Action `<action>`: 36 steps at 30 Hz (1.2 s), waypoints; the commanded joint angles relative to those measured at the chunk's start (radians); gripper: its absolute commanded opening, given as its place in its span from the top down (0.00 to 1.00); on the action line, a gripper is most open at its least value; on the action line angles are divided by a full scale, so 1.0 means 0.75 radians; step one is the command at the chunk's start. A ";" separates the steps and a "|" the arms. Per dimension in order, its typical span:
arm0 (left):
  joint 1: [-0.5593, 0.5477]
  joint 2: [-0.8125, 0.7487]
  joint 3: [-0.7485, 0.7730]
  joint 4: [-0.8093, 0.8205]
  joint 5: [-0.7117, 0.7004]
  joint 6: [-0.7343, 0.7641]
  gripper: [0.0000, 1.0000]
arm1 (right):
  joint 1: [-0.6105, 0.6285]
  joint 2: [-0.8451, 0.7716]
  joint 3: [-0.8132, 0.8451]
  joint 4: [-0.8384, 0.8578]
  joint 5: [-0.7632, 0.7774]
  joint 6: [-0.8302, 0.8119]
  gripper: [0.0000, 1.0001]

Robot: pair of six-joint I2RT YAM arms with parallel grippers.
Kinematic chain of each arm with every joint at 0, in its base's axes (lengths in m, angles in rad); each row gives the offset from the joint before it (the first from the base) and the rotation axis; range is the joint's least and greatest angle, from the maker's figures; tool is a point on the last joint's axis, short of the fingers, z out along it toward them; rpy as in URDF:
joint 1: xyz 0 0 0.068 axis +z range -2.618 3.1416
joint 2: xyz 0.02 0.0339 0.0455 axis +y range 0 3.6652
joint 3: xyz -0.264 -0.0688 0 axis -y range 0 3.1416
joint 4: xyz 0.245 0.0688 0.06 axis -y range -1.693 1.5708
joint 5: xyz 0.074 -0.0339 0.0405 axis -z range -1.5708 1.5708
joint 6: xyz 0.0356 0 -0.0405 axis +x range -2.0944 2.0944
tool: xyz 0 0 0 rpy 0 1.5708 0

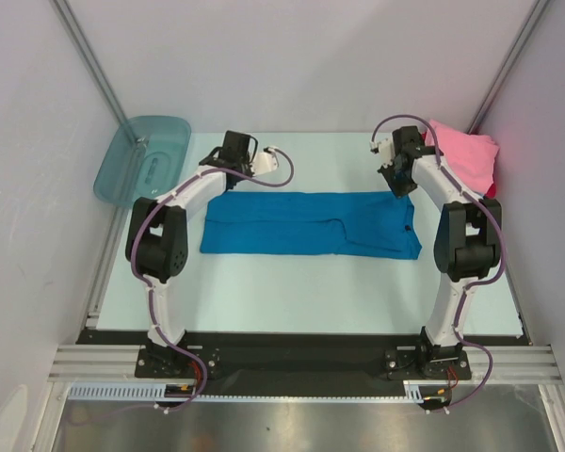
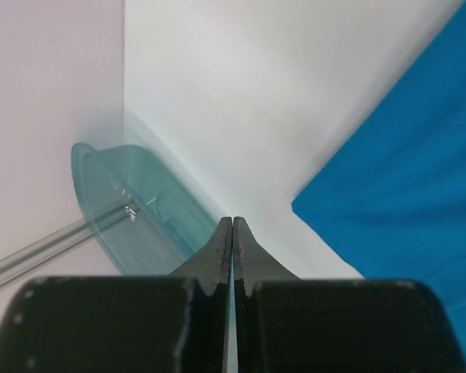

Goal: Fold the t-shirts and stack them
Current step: Fold the tshirt

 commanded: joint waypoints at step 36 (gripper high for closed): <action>0.029 -0.040 -0.077 -0.078 -0.002 -0.131 1.00 | -0.056 0.288 0.232 0.011 0.021 -0.007 1.00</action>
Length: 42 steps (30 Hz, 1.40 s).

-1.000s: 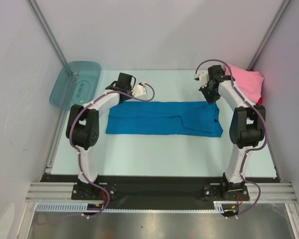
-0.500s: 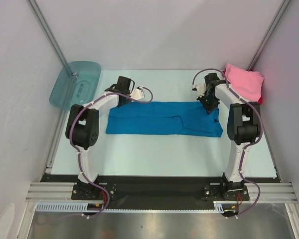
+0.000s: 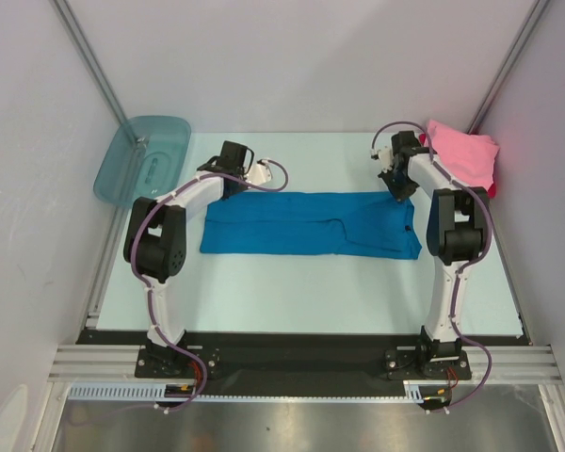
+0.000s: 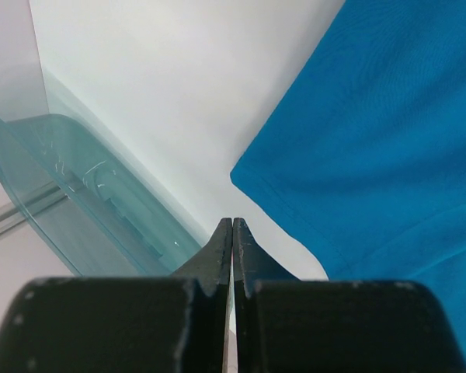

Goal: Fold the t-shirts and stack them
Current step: Fold the tshirt

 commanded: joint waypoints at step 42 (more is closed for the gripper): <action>0.152 -0.065 0.080 -0.011 -0.337 0.032 1.00 | 0.028 0.771 0.925 0.329 0.335 -0.276 1.00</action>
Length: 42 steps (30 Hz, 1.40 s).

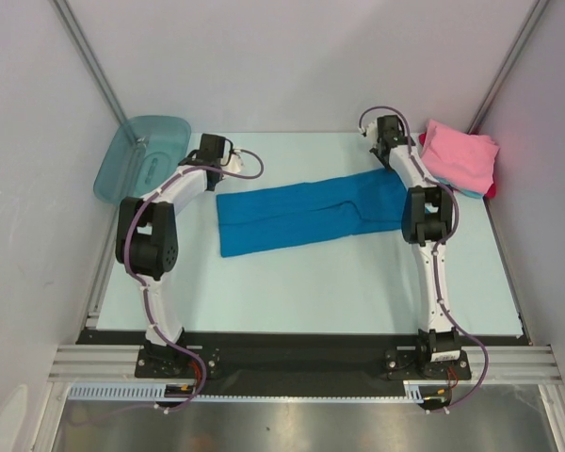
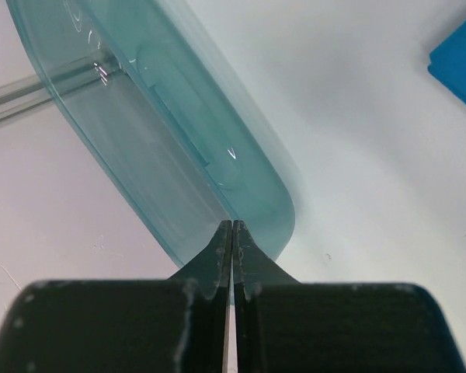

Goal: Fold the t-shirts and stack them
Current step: Fold the tshirt

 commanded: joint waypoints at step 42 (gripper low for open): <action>-0.023 -0.165 0.006 -0.762 1.101 0.151 1.00 | -0.254 -0.781 -0.596 -0.415 -0.321 -0.017 1.00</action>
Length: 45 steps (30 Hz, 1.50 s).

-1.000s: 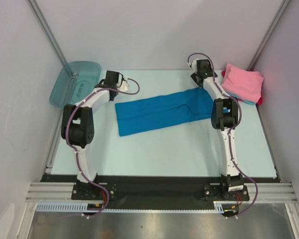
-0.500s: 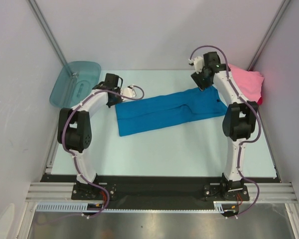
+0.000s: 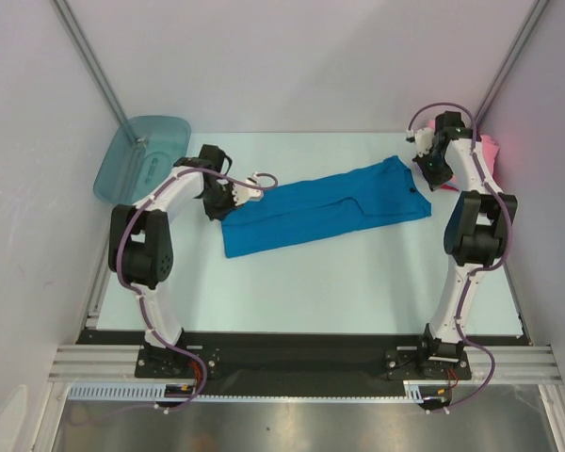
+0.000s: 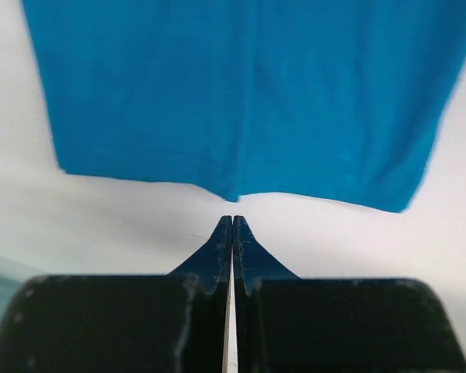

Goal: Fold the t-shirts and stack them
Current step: Fold the tshirt

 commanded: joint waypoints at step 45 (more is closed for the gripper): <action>-0.180 -0.307 -0.637 0.315 -0.112 -0.109 1.00 | 0.054 0.217 0.482 -0.177 0.123 -0.002 1.00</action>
